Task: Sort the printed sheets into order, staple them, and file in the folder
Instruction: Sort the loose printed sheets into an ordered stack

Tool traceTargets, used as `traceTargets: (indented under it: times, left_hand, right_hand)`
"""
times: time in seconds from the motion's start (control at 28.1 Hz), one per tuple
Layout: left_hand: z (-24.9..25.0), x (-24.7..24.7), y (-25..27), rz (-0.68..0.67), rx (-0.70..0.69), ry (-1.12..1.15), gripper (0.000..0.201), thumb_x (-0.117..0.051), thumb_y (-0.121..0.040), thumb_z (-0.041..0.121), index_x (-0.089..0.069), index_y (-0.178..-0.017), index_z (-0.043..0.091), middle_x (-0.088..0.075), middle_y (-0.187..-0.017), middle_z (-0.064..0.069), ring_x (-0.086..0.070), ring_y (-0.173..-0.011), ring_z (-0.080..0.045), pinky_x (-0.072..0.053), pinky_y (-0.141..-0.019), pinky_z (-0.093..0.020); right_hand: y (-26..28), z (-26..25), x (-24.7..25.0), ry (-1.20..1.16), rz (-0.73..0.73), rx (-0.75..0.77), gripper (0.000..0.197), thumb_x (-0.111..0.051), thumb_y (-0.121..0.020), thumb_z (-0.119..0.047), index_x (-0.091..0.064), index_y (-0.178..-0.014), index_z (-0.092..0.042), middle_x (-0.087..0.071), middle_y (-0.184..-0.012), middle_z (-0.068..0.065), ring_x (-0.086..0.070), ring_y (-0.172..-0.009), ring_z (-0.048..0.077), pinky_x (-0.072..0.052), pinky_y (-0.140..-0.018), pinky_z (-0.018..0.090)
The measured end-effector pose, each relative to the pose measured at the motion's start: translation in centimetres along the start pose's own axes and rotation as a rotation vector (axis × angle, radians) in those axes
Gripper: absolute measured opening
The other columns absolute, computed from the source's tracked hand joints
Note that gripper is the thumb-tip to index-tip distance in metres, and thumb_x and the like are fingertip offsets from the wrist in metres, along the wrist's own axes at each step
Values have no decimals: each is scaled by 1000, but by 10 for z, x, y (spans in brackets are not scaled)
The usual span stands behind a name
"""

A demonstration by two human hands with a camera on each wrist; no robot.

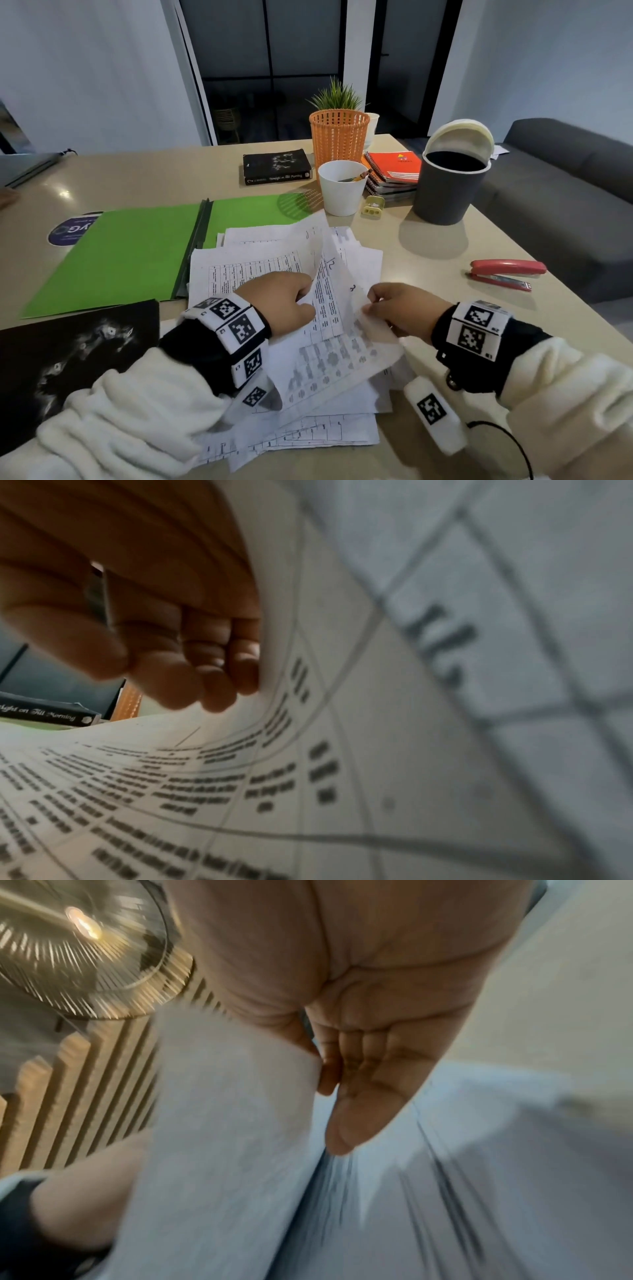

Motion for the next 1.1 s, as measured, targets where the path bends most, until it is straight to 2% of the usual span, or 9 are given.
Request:
traceTargets:
  times: [0.07, 0.18, 0.36, 0.5, 0.61, 0.75, 0.93, 1.03, 1.1]
  left_hand:
    - [0, -2, -3, -12, -2, -1, 30, -52, -86, 30, -33, -65, 21, -40, -64, 6, -40, -60, -13, -28, -53, -26]
    - [1, -13, -6, -52, -15, 2, 33, -53, -89, 37, -36, -64, 22, -43, -66, 7, -43, -67, -14, -30, -57, -26]
    - [7, -30, -6, -100, -32, 2, 35, -53, -90, 40, -35, -65, 22, -41, -64, 7, -37, -58, -10, -29, -54, -26]
    - [9, -33, -7, -133, -29, -4, 40, -56, -88, 43, -33, -64, 21, -38, -62, 7, -34, -55, -9, -26, -52, -25]
    - [8, -33, -8, -136, -24, 13, 40, -57, -86, 47, -36, -65, 21, -40, -62, 8, -36, -55, -9, -26, -52, -25]
    - [6, -32, -7, -120, -17, 154, 25, -59, -84, 50, -51, -88, 27, -49, -66, 8, -44, -57, -8, -35, -56, -26]
    - [18, -43, -4, -226, -71, 145, 31, -44, -88, 60, -52, -113, 43, -56, -72, 11, -52, -65, -3, -41, -67, -23]
    - [26, -50, -2, -302, -80, 69, 39, -31, -92, 61, -53, -118, 41, -61, -94, 12, -58, -90, -10, -42, -77, -25]
    - [27, -54, -2, -329, -71, 18, 38, -34, -92, 60, -52, -119, 40, -61, -104, 10, -57, -97, -13, -42, -81, -27]
  right_hand:
    - [1, -7, 26, 107, 140, 43, 26, -54, -93, -18, -46, -68, -18, -45, -59, -1, -42, -50, 14, -31, -45, 21]
    - [7, -10, 68, 246, 323, 59, 20, -51, -94, -23, -49, -75, -19, -47, -63, -2, -44, -54, 16, -33, -46, 23]
    - [19, 4, 123, 292, 550, 17, 11, -47, -95, -23, -53, -88, -17, -58, -77, 5, -55, -66, 22, -40, -60, 26]
    - [35, 6, 150, 292, 699, 18, 13, -42, -95, -18, -54, -92, -14, -59, -79, 10, -54, -69, 26, -33, -55, 27]
    - [45, 3, 169, 282, 794, 41, 9, -42, -94, -18, -51, -91, -16, -58, -82, 11, -51, -69, 27, -34, -62, 30]
    - [65, -2, 198, 176, 956, 85, 6, -43, -94, -19, -49, -93, -18, -54, -91, 7, -48, -84, 25, -33, -73, 30]
    - [83, 1, 208, 71, 1071, 119, 15, -43, -96, -22, -53, -103, -14, -61, -101, 10, -56, -100, 31, -39, -80, 34]
    - [96, 16, 214, 22, 1148, 94, 21, -44, -95, -23, -55, -109, -11, -64, -111, 16, -56, -106, 33, -41, -85, 37]
    - [101, 26, 214, -19, 1157, 72, 20, -45, -95, -23, -56, -108, -12, -64, -110, 16, -57, -104, 32, -42, -84, 36]
Point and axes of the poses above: each hand's wrist, its own y-axis away from the middle knuckle, its own x-axis out of the back of the hand, z = x × y, the point moved 9 cm from there along -y, towards the middle knuckle
